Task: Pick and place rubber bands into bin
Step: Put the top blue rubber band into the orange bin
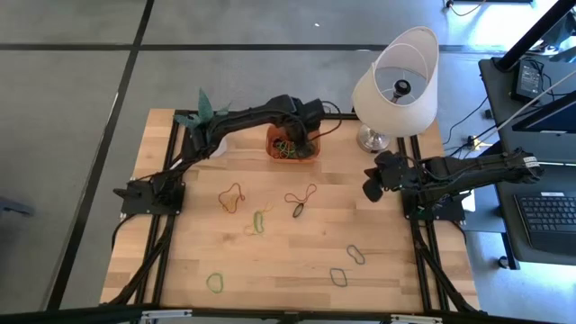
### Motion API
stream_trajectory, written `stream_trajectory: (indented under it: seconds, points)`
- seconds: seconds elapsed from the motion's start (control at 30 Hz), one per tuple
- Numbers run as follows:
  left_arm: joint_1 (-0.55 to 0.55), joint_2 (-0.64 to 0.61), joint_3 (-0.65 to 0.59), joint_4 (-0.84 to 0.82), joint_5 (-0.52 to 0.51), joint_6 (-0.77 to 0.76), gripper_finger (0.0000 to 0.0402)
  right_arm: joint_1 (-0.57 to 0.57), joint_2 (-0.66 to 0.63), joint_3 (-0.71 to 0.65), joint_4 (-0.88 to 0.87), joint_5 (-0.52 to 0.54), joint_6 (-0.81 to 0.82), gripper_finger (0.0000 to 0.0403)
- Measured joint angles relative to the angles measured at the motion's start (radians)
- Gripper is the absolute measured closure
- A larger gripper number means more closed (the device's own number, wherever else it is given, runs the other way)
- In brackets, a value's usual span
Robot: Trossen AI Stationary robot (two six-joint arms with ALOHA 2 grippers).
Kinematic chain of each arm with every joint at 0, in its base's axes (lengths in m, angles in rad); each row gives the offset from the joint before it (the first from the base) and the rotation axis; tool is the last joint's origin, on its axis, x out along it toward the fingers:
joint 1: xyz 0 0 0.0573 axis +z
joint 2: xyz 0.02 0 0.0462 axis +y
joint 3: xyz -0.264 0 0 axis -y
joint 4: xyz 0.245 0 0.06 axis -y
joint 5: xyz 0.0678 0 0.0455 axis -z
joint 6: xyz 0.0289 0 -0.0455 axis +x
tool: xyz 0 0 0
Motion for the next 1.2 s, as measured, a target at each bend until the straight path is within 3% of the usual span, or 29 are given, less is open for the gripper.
stream_trajectory:
  seconds: [0.1,0.23,0.33,0.67,0.8,0.93,1.07,1.2]
  points:
    - [-0.043,-0.010,-0.002,-0.073,-0.028,-0.057,0.0311,0.000,0.000,0.000,0.000,-0.001,-0.065,0.0391]
    - [-0.142,-0.025,-0.034,-0.125,-0.201,-0.161,0.0359,0.000,-0.001,0.000,0.001,0.000,-0.068,0.0391]
    - [-0.223,-0.035,-0.074,-0.129,-0.252,-0.205,0.0394,0.000,0.000,0.000,0.001,0.000,-0.065,0.0391]
    - [-0.456,-0.115,-0.251,-0.028,-0.254,-0.236,0.0400,0.062,0.000,0.000,0.037,-0.009,-0.007,0.0399]
    - [-0.494,-0.223,-0.442,0.101,-0.256,-0.250,0.0400,0.133,0.019,0.002,0.092,-0.009,0.070,0.0401]
    - [-0.503,-0.407,-0.715,0.268,-0.257,-0.312,0.0400,0.203,0.092,0.044,0.133,-0.009,0.130,0.0401]
    - [-0.525,-0.603,-0.995,0.426,-0.257,-0.373,0.0400,0.260,0.230,0.147,0.123,-0.014,0.173,0.0401]
    - [-0.554,-0.788,-1.229,0.546,-0.235,-0.438,0.0400,0.293,0.408,0.314,0.016,-0.106,0.203,0.0402]
